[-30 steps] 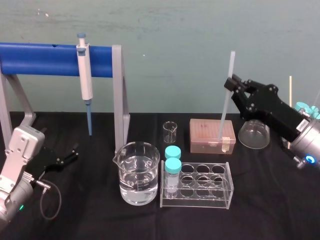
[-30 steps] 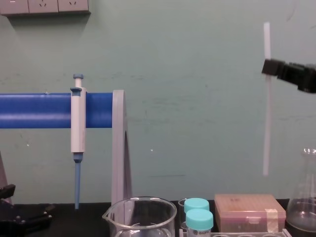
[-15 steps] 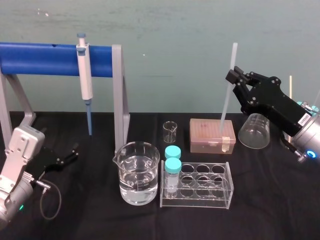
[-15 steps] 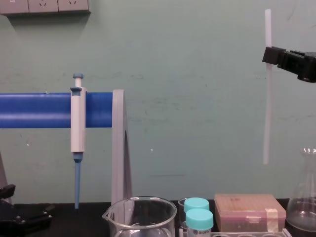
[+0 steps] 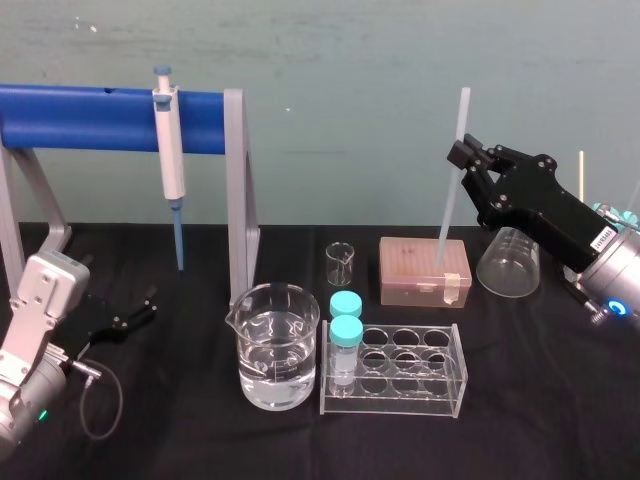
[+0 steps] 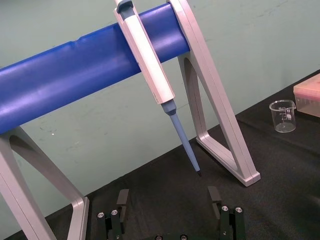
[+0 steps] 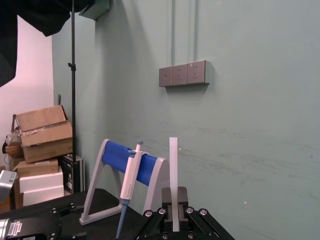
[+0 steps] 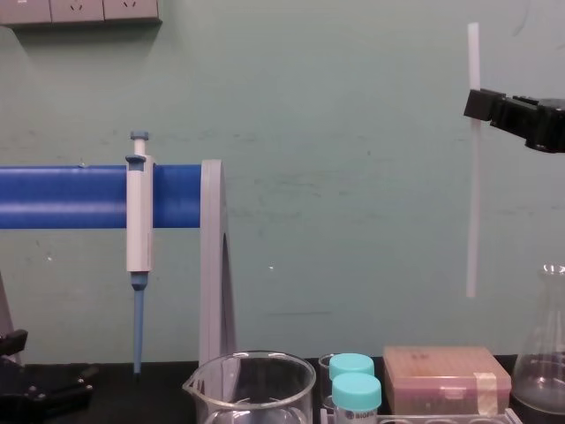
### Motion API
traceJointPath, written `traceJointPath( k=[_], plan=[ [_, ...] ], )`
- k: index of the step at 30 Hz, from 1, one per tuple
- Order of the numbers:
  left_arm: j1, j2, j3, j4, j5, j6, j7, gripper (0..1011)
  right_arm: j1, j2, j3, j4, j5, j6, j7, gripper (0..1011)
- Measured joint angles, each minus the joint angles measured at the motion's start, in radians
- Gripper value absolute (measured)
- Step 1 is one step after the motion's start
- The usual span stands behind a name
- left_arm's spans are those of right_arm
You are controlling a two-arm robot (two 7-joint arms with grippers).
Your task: Pick up the stirring rod with one hand, then place it down.
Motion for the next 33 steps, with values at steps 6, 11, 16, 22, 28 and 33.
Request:
traceJointPath(
  k=[6,11,16,22,28,33],
  plan=[
    [0.000,0.000,0.000,0.000,0.000,0.000,0.000,1000,0.003,-0.002,-0.003,0.004,-0.001,0.001,0.001,66],
    [0.000,0.000,0.000,0.000,0.000,0.000,0.000,1000,0.004,-0.003,-0.004,0.006,-0.002,0.001,0.004,66],
    [0.000,0.000,0.000,0.000,0.000,0.000,0.000,1000,0.004,-0.002,-0.005,0.006,-0.001,0.001,0.008,66],
    [0.000,0.000,0.000,0.000,0.000,0.000,0.000,1000,0.004,0.000,-0.006,0.006,-0.001,0.001,0.009,66],
    [0.000,0.000,0.000,0.000,0.000,0.000,0.000,1000,0.004,0.002,-0.006,0.006,0.000,0.003,0.010,66],
    [0.000,0.000,0.000,0.000,0.000,0.000,0.000,1000,0.005,0.002,-0.008,0.005,0.000,0.004,0.010,66]
  ],
)
